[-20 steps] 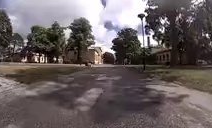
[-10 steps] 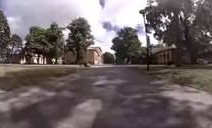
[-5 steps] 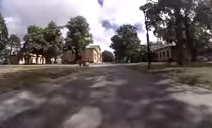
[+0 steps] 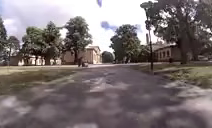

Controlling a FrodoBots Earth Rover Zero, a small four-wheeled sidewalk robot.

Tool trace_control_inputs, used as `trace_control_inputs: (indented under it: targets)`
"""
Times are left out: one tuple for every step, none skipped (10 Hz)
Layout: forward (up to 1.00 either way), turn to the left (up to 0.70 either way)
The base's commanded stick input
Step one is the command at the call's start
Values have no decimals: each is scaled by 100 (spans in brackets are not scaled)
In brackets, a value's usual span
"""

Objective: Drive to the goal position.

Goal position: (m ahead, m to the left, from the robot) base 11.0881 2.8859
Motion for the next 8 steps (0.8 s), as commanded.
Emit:
trace_control_inputs:
  targets:
    - [70, 0]
    - [70, 0]
    - [70, 0]
    - [70, -28]
    - [70, -28]
    - [70, -20]
    - [70, -7]
    - [70, 0]
